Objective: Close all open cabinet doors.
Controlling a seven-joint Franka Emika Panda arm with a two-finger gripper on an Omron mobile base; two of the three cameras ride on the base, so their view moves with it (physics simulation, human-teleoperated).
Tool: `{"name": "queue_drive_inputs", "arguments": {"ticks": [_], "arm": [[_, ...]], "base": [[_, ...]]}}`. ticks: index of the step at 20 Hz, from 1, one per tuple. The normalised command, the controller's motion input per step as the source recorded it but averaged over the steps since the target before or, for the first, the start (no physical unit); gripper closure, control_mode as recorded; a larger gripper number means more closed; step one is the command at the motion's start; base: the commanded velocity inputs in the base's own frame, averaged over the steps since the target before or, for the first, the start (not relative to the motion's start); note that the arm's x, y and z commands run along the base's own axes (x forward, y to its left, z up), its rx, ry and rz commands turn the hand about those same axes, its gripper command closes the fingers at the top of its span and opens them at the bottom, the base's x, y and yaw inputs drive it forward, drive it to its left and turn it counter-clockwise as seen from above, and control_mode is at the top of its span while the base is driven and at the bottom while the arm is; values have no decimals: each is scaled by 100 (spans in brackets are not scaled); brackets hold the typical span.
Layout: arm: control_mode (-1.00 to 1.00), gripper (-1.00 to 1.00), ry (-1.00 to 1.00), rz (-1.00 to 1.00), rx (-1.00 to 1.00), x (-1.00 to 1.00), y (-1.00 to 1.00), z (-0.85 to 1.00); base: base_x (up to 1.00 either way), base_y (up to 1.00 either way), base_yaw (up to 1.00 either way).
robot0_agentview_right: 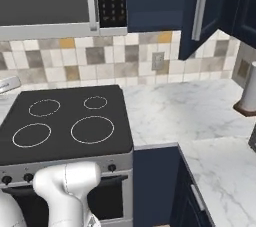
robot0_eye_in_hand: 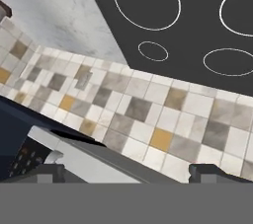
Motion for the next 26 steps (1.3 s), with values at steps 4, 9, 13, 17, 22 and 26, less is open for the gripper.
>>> {"name": "queue_drive_inputs", "arguments": {"ticks": [4,9,13,17,22,26], "arm": [[100,-100,0,0,0,0,0,0],[100,-100,0,0,0,0,0,0],[100,-100,0,0,0,0,0,0],[100,-100,0,0,0,0,0,0],[100,-100,0,0,0,0,0,0],[100,-100,0,0,0,0,0,0]], "base": [[5,-12,33],[12,-36,22],[4,-54,16],[9,-56,15],[26,-45,20],[30,-38,27]]}}
